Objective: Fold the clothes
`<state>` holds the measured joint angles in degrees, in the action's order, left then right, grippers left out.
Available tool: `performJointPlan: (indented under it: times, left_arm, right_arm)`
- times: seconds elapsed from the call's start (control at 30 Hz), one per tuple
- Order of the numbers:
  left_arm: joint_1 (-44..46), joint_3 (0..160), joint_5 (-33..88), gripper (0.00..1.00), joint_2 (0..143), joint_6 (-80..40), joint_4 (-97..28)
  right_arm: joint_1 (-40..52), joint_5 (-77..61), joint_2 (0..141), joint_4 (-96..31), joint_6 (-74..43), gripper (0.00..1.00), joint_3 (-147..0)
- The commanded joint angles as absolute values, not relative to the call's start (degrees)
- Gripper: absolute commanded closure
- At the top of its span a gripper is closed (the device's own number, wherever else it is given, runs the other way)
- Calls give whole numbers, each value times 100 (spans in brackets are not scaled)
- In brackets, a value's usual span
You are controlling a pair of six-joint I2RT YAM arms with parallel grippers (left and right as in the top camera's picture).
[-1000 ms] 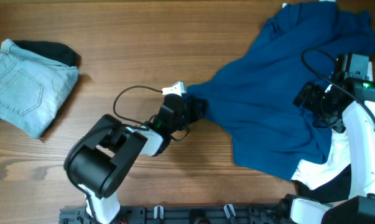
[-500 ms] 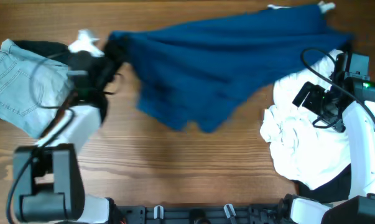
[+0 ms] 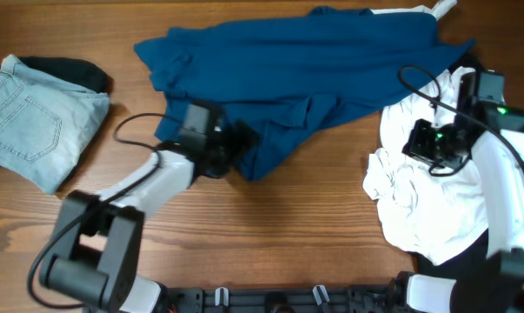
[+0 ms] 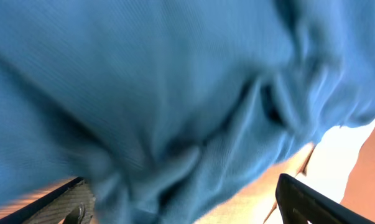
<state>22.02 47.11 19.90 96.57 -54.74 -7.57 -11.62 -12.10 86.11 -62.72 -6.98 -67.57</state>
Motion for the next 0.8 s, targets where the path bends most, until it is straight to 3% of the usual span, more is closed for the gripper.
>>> performJointPlan:
  times: [0.0, 0.1, 0.13, 0.17, 0.27, 0.47, 0.57, 0.67, 0.77]
  left_arm:
    - [2755, 4700, 1793, 6, 10226, -5577, -373]
    - [2910, 4700, 1793, 7, 10547, -5767, -91]
    - [2939, 4700, 1793, 13, 10630, -5767, -38]
    - [2941, 4700, 1817, 28, 10634, -5765, -113]
    - [2934, 4700, 1835, 96, 10634, -5760, -626]
    - [2086, 4700, 1835, 96, 10449, -5330, -2029]
    - [683, 4700, 1791, 96, 10178, -4539, -2794]
    - [-823, 4700, 1820, 96, 9996, -4018, -2779]
    - [-1586, 4700, 1914, 96, 9996, -3660, -2799]
  right_arm:
    - [-1087, -1426, 9218, -6023, -657, 79, -6702]
    - [-1087, -1424, 9620, -5754, -613, 78, -6702]
    - [-1087, -1424, 9786, -5649, -613, 78, -6702]
    - [-1087, -1422, 9889, -5590, -613, 77, -6702]
    - [-1090, -1243, 10108, -5476, -620, 76, -6702]
    - [-1090, -705, 10366, -5325, -913, 76, -6702]
    - [-1090, -701, 10672, -5286, -860, 76, -6702]
    - [-1114, -626, 11196, -5129, -937, 76, -6702]
    - [-1426, -21, 11607, -4908, -1402, 77, -6702]
